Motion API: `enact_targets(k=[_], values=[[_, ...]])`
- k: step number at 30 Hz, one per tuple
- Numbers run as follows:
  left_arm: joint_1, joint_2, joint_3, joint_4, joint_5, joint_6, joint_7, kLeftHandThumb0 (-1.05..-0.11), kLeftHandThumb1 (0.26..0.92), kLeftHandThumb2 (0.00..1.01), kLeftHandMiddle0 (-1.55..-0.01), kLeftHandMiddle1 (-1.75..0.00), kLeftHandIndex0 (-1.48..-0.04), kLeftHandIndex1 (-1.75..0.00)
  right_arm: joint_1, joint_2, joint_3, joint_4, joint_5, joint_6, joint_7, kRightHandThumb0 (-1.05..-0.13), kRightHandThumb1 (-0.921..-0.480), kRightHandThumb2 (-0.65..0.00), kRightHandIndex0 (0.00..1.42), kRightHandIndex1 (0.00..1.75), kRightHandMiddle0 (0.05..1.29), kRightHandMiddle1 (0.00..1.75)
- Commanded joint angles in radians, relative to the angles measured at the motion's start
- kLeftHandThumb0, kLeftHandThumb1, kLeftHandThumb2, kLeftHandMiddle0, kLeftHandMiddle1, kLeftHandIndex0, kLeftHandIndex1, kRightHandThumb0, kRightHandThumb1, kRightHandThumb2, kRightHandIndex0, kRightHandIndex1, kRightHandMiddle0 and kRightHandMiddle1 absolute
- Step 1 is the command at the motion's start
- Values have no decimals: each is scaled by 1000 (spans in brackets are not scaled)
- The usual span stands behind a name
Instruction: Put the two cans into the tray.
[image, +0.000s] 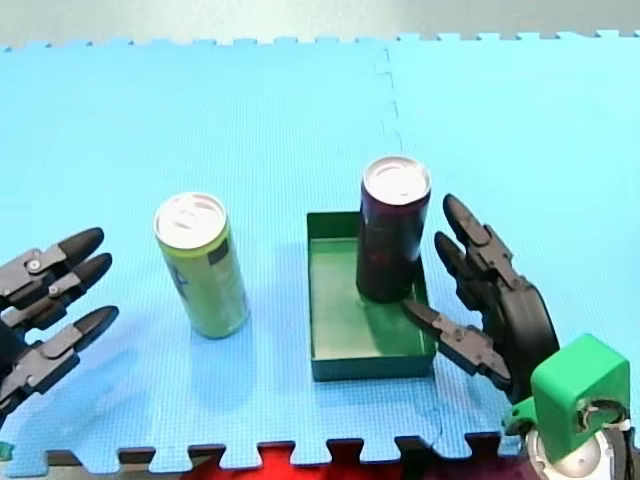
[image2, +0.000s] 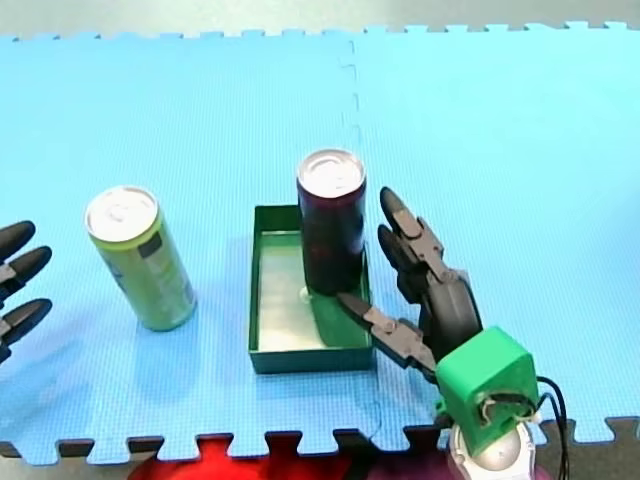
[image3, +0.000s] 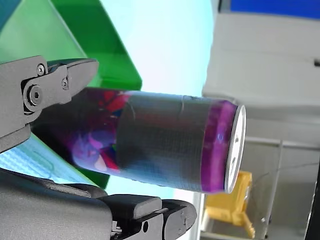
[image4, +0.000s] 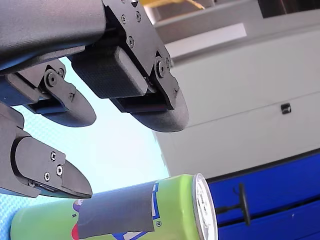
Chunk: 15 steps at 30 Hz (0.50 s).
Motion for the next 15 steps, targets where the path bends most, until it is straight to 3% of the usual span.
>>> enact_targets(k=[1, 5, 7, 8, 9, 10, 11, 13, 15], values=[[2, 0, 0, -7, -1, -6, 2, -1048, 824, 0, -746, -2, -791, -2, 19, -9, -5, -26, 9, 6, -2, -1048, -915, -4, 262, 15, 221, 1], [7, -3, -2, -12, 2, -8, 5, -1048, 825, 0, -746, -2, -791, -2, 41, -10, -33, -53, 29, -7, -30, -1048, -917, -4, 277, 20, 226, 3], [7, -3, -2, -11, 2, -8, 4, -1048, 825, 1, -747, -2, -792, -2, 39, -8, -64, -50, 50, -39, -57, -1048, -846, -1, 332, 43, 314, 41], [6, -2, -1, -10, 1, -7, 3, -1048, 826, 1, -747, -2, -792, -2, 33, -5, -81, -45, 66, -60, -68, -1048, -810, 0, 357, 50, 350, 50], [6, -1, -1, -9, 0, -7, 1, -1048, 826, 1, -747, -2, -792, -2, 25, 1, -97, -39, 88, -83, -73, -975, -733, -1, 433, 57, 448, 53], [6, -1, -1, -8, -1, -7, 0, -1048, 826, 1, -747, -2, -792, -2, 17, 5, -110, -32, 109, -99, -71, -878, -699, -1, 480, 54, 514, 47], [5, 0, -1, -6, -2, -6, -1, -1048, 826, 1, -748, -2, -793, -2, 5, 4, -124, -21, 135, -111, -63, -809, -683, -2, 513, 51, 553, 41], [4, -1, -1, -4, -2, -6, -2, -1048, 826, 1, -747, -2, -793, -2, -15, -12, -145, -11, 176, -118, -30, -709, -670, -1, 557, 43, 596, 27], [2, 0, 0, -1, -4, -6, -3, -1048, 826, 1, -747, -2, -794, -2, -24, -30, -156, -15, 188, -117, -11, -682, -669, -2, 576, 38, 609, 19]])
